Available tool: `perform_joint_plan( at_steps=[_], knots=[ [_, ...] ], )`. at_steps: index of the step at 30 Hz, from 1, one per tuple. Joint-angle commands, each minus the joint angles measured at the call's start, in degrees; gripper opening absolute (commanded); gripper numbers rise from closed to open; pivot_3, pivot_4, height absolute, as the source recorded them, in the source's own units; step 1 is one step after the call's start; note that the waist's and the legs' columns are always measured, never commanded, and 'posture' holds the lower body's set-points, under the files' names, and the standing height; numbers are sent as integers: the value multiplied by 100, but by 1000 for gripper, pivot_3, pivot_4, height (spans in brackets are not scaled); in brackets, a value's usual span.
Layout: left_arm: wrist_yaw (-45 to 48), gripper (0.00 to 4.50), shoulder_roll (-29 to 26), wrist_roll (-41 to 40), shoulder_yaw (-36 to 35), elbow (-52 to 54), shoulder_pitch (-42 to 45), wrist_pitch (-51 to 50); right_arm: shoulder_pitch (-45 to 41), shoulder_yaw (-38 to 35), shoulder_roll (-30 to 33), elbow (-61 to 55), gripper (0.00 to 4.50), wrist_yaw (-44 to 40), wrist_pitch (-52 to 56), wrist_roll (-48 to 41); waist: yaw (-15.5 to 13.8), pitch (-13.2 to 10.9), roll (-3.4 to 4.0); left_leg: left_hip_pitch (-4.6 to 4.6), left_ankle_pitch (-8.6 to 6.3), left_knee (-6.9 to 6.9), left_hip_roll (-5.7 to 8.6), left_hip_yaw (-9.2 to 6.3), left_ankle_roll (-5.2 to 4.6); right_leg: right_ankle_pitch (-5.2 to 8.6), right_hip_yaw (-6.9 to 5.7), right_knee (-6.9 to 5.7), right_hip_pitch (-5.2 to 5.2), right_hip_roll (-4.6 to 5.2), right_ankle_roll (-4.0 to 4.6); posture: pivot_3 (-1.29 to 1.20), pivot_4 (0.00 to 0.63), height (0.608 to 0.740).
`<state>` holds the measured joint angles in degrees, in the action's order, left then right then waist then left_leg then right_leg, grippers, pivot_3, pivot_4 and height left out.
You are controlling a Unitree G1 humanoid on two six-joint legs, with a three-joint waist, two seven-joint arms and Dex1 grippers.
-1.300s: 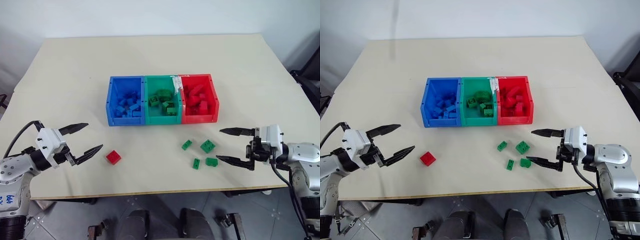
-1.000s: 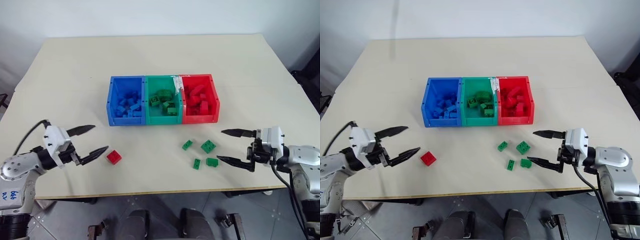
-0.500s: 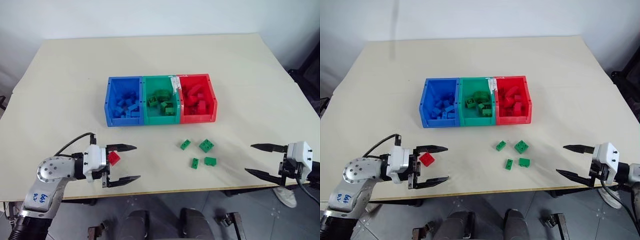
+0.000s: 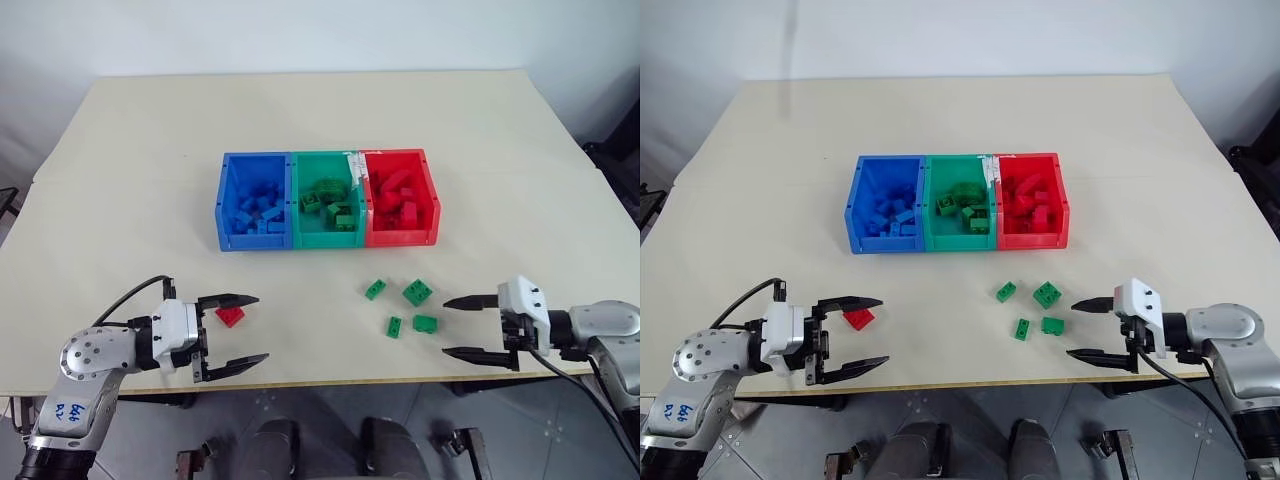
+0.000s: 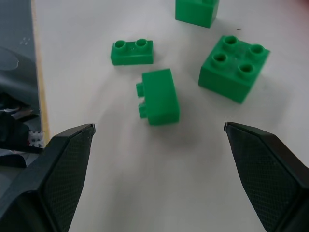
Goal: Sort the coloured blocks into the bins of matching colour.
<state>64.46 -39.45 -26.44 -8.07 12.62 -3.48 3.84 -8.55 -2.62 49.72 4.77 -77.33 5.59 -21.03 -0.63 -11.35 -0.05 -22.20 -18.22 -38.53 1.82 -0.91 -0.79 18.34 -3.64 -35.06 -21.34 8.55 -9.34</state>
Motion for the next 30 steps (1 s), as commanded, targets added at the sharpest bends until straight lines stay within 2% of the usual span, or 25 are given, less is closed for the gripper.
perform_joint_plan(
  at_steps=[1, 10, 15, 20, 25, 30],
  knots=[
    [-53, 4500, -102, -8, -266, 156, -166, 102, -61, 96, -211, 31, 3867, 101, -166, 100, -16, 0, 0, 0, 0, -1, 0, 1, 0, 0, 0, 0, -1, 0, 0, 0, 150, 740],
    [-165, 4500, -70, 8, -340, 178, -193, 94, -153, 217, -490, 277, 873, 112, -469, 167, -52, 0, 0, 1, 0, -5, 0, 3, 0, 0, 1, -4, 0, -1, 0, 0, 150, 740],
    [-293, 4500, -35, 1, -391, 180, -231, 67, -202, 316, -411, 17, 871, -31, -382, 134, -53, 0, 0, 1, 0, -7, -1, 3, 0, 0, 1, -9, 0, -1, 0, 0, 150, 740],
    [-678, 4500, 73, -158, -790, 243, -485, -45, -880, 143, -721, -1022, 871, 540, 1100, -765, 38, -1, 1, 0, -1, -5, -5, 5, 1, -1, 5, -24, -8, -2, 2, 0, 150, 740],
    [-988, 4500, 145, -250, -1303, 519, -1049, -154, -2369, 298, -1637, -836, 871, 1770, 1912, -720, 86, -1, 2, 0, -4, -5, -10, 1, 9, -2, 4, -28, -14, -5, 9, 0, 150, 740],
    [-1182, 4500, 259, -296, -1684, 565, -1464, -179, -3649, 783, -2520, 191, 871, 2815, 1844, 167, 81, -1, 1, -2, -5, 5, -6, -2, 10, 0, 4, -36, -26, -3, 15, 0, 150, 740]
  ],
)
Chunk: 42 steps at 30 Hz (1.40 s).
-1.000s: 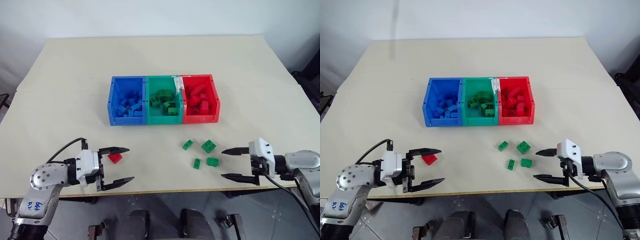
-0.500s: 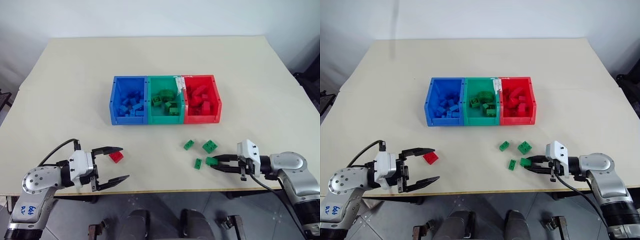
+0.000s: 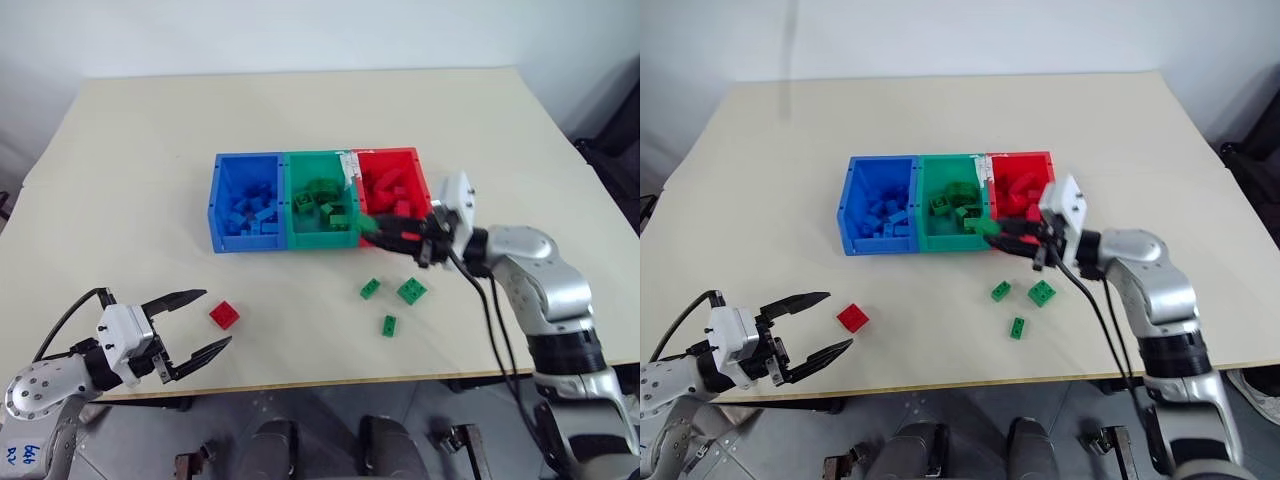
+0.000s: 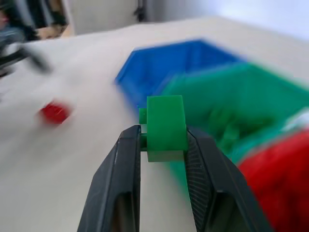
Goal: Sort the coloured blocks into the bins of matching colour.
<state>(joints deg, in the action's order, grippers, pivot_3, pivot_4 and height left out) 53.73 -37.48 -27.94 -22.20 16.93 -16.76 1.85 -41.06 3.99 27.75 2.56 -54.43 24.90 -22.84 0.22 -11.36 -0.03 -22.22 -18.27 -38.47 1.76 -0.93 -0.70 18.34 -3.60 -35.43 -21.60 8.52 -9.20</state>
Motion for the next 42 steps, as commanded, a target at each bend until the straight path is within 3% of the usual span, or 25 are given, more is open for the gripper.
perform_joint_plan(
  at_steps=[1, 5, 11, 15, 16, 22, 25, 29, 32, 35, 42],
  knots=[
    [-123, 4500, 85, -142, -321, 119, -177, 35, -596, 204, -477, 644, 871, 760, -66, 537, -10, 0, 0, -1, 0, 0, 2, -2, 0, -1, 0, -3, -1, 1, 2, 0, 150, 740],
    [-263, 4500, 224, -154, -459, 109, -265, 41, -1200, 481, -957, 1700, 871, 1129, -492, 1117, 4, 0, 0, -2, 0, 2, 6, -4, 0, -3, -2, -12, -7, 1, 8, 0, 150, 740],
    [-283, 4500, 275, -144, -564, 99, -341, 82, -1593, 424, -1101, 2346, 2980, 1043, -1037, 1320, 39, 0, 0, -3, 0, 17, 7, -1, -1, -4, -5, -16, -17, 0, 10, 0, 150, 740],
    [-277, 4500, 294, -158, -504, 195, -335, 23, -1342, 333, -900, 1985, 4337, 712, -1176, 1207, 98, 0, 0, -2, 0, 24, 5, 1, -1, -3, -13, -17, -19, 0, 11, 0, 150, 740],
    [-261, 4500, 278, -169, -451, 247, -316, -16, -1151, 248, -802, 1668, 4444, 401, -1100, 960, 105, 0, 0, -3, 0, 24, 5, 1, -1, -4, -13, -17, -19, 0, 11, 0, 150, 740],
    [-155, 4500, -53, -19, 93, 450, 7, -407, 514, -624, 173, -497, 4444, -1091, -635, -648, 8, 0, 0, -5, -5, 27, 6, -4, -10, -4, -20, -6, -10, 2, 11, 0, 150, 740],
    [-4, 4500, -217, 66, 518, 414, 484, -531, 1443, -1077, 740, -1006, 4444, -1449, -807, -861, -40, 0, 0, -3, -7, 21, 4, 0, -13, -4, -20, 2, -2, 2, 11, 0, 150, 740],
    [200, 4500, -263, 196, 1092, 198, 1203, -599, 2488, -1559, 1242, -950, 4444, -1760, -1786, -543, -90, 1, -2, 3, -6, 18, 5, 12, -12, -6, -21, 13, 10, 2, 7, 0, 150, 740],
    [513, 4500, -278, 408, 1770, -69, 1958, -720, 3471, -2231, 1542, -261, 4444, -1972, -2810, -255, -126, 2, -2, 7, -5, 19, 9, 23, -11, -6, -21, 10, 8, 1, 6, 0, 150, 740],
    [625, 4500, -204, 476, 2013, -350, 2343, -709, 3931, -2425, 1709, 51, 4444, -2090, -3232, -185, -129, 1, 0, 10, -5, 18, 23, 29, -12, -6, -19, 9, 9, -1, 6, 0, 150, 740],
    [742, 4500, -91, 533, 2191, -686, 2704, -579, 3711, -2144, 1808, 521, 4444, -2122, -3440, -49, -2, 1, 0, 20, 1, 13, -8, 47, -5, -6, -17, 9, 10, -4, 6, 0, 150, 740]
  ],
)
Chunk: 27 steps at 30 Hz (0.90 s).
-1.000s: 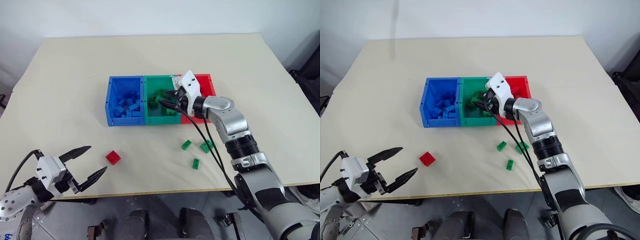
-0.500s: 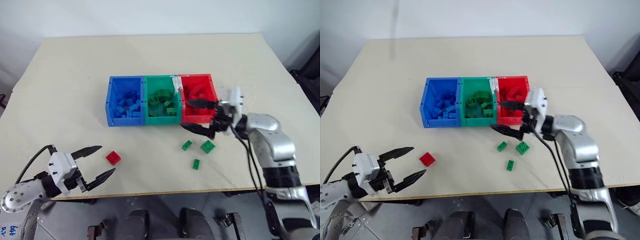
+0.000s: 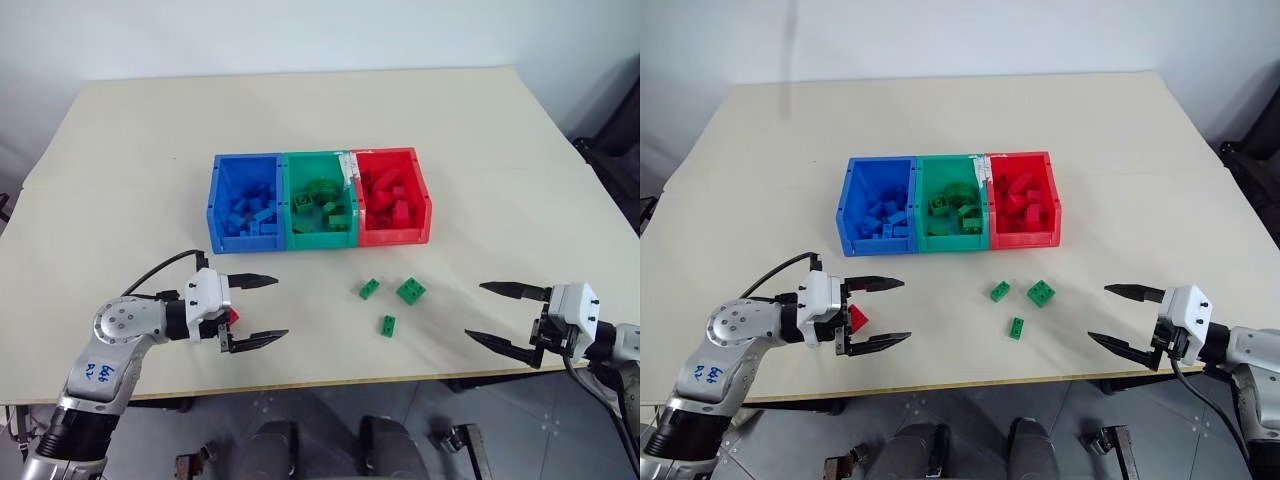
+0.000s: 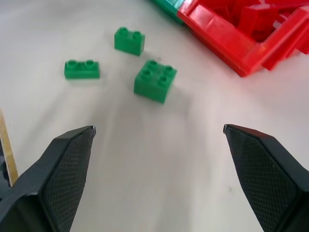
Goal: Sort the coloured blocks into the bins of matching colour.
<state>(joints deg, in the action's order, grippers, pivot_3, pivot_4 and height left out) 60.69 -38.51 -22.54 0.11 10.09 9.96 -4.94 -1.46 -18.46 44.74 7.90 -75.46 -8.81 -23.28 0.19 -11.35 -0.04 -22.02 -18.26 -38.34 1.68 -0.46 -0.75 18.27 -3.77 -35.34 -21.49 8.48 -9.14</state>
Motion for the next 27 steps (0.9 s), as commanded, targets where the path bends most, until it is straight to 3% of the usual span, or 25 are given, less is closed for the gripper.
perform_joint_plan(
  at_steps=[1, 8, 16, 19, 26, 27],
  knots=[
    [61, 4500, -1, -9, -69, -15, 19, 117, -399, 248, 107, 22, 4444, -13, 9, 62, 5, 0, 0, 0, 0, -3, -8, 1, 0, 0, 1, -1, 0, 0, 0, 0, 150, 740],
    [-39, 4500, -130, 15, -390, -71, -132, 197, -1576, 1235, -133, 450, 4444, 193, 889, 380, -20, 0, 0, -9, 0, -27, -12, -8, 0, 0, -4, -6, 0, 0, 0, 0, 150, 740],
    [-241, 4500, -205, -65, -775, 401, -783, 106, -2077, 1921, -315, 797, 4444, 388, 1420, 773, -32, 0, 0, -19, -1, -33, -4, -28, -1, 0, -13, -9, -1, 4, 0, 0, 150, 740],
    [-298, 4500, -201, -79, -854, 528, -935, 63, -2089, 1958, -342, 852, 3849, 386, 1347, 797, -30, 0, 0, -18, -1, -35, -5, -28, 0, 0, -13, -10, 1, 3, 0, 0, 150, 740],
    [-390, 4500, -156, -66, -875, 542, -965, 44, -2120, 1939, -569, 809, 1493, 521, 1169, 773, -14, 0, 0, -17, -1, -37, -6, -26, 1, 0, -13, -13, 0, 2, 0, 0, 150, 740],
    [-397, 4500, -151, -62, -878, 535, -961, 48, -2120, 1940, -591, 744, 1394, 538, 1217, 751, -15, 0, 0, -17, -1, -36, -5, -26, 1, 0, -13, -12, 0, 3, 0, 0, 150, 740]
  ],
)
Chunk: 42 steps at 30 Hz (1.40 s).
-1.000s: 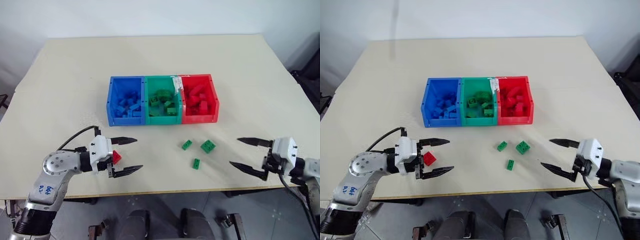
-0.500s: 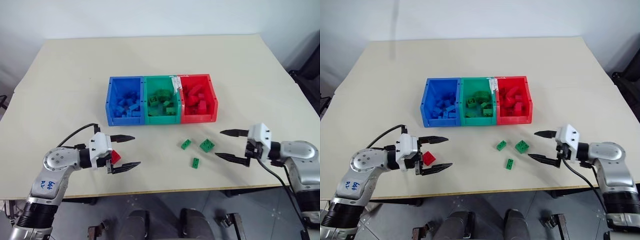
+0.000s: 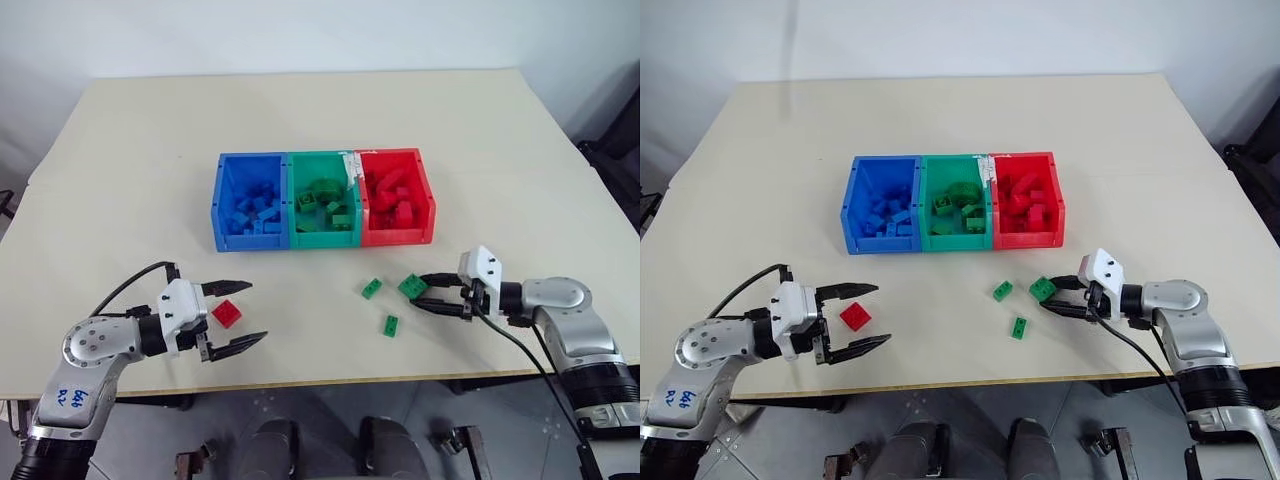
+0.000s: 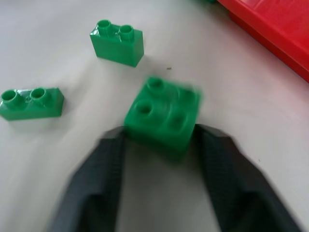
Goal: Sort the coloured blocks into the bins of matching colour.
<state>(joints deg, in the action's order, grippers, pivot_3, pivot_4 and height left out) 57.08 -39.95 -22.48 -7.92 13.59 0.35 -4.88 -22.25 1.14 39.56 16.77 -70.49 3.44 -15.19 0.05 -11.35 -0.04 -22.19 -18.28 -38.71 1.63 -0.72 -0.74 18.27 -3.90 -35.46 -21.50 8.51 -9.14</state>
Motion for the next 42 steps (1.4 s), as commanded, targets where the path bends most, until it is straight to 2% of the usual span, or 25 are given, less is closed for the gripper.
perform_joint_plan(
  at_steps=[1, 4, 8, 11, 14, 19, 23, 28, 31, 32, 38, 42],
  knots=[
    [-43, 4500, -2, -66, -79, 179, 1, 46, -43, -20, -84, -191, 1395, 40, 22, -75, -1, 0, 0, 0, 0, 0, 0, 0, 0, 0, 0, 0, 0, 0, 0, 0, 150, 740],
    [-80, 4500, 1, -52, -149, 151, -47, 81, -74, -127, -132, -397, 1395, 30, 127, -256, -1, 0, 0, 0, 0, 0, 0, 0, 0, 0, 0, 0, 0, 0, 0, 0, 150, 740],
    [-208, 4500, 27, -130, -416, 165, -258, 97, -287, -337, -222, -1126, 1395, 240, 896, -838, 12, -1, 2, -1, 0, 3, -2, -2, 0, 0, 0, 0, -2, 0, 0, 0, 150, 740],
    [-371, 4500, 150, -272, -753, 170, -497, 119, -766, -389, -495, -1554, 1395, 778, 1649, -1195, 36, -2, 3, 0, -1, 3, -7, 1, 2, 0, 1, 0, -4, -1, 0, 0, 150, 740],
    [-464, 4500, 250, -364, -1025, 196, -750, 168, -1285, -313, -855, -1596, 1395, 1330, 2053, -1184, 27, -2, 3, 0, -5, 4, -15, -2, 9, 0, -2, -2, -7, -6, 5, 0, 150, 740],
    [-572, 4500, 359, -432, -1388, 242, -1188, 238, -2322, 148, -1637, -790, 1395, 2269, 2117, -485, 15, -2, 3, -2, -7, 5, -10, -5, 12, 0, -3, -3, -12, -4, 8, 0, 150, 740],
    [-689, 4500, 439, -415, -1455, 401, -1337, 253, -2976, 421, -2030, 257, 1395, 2729, 1638, 146, 12, -2, 3, -3, -7, 6, -5, -8, 11, -1, -2, -11, -17, -2, 11, 0, 150, 740],
    [-826, 4500, 525, -386, -1384, 622, -1411, 223, -3211, 398, -2205, 619, 3045, 2734, 1390, 257, 31, -2, 3, -9, -9, 16, 2, -14, 8, -2, -2, -15, -26, -2, 13, 0, 150, 740],
    [-835, 4500, 538, -387, -1317, 672, -1368, 195, -3134, 341, -2090, 468, 3983, 2573, 1381, 206, 65, -2, 3, -8, -9, 29, 2, -8, 8, -2, -3, -15, -33, -3, 13, 0, 150, 740],
    [-833, 4500, 534, -391, -1284, 688, -1344, 184, -3056, 314, -1993, 322, 4420, 2432, 1478, 131, 76, -2, 3, -8, -9, 31, 1, -7, 8, -2, -3, -15, -34, -4, 13, 0, 150, 740],
    [-638, 4500, 419, -374, -813, 508, -718, 96, -1656, -395, -961, -1155, 4467, 1307, 1347, -656, -47, -1, 1, -10, -12, 32, 9, -16, 2, -2, -9, -12, -27, -1, 13, 0, 150, 740],
    [-330, 4500, 305, -331, -381, 293, -219, -23, -324, -1029, -95, -1628, 4467, 185, 536, -1026, -107, -1, 2, -10, -15, 31, 17, -13, -4, -3, -16, 2, -13, 2, 12, 0, 150, 740]
  ],
)
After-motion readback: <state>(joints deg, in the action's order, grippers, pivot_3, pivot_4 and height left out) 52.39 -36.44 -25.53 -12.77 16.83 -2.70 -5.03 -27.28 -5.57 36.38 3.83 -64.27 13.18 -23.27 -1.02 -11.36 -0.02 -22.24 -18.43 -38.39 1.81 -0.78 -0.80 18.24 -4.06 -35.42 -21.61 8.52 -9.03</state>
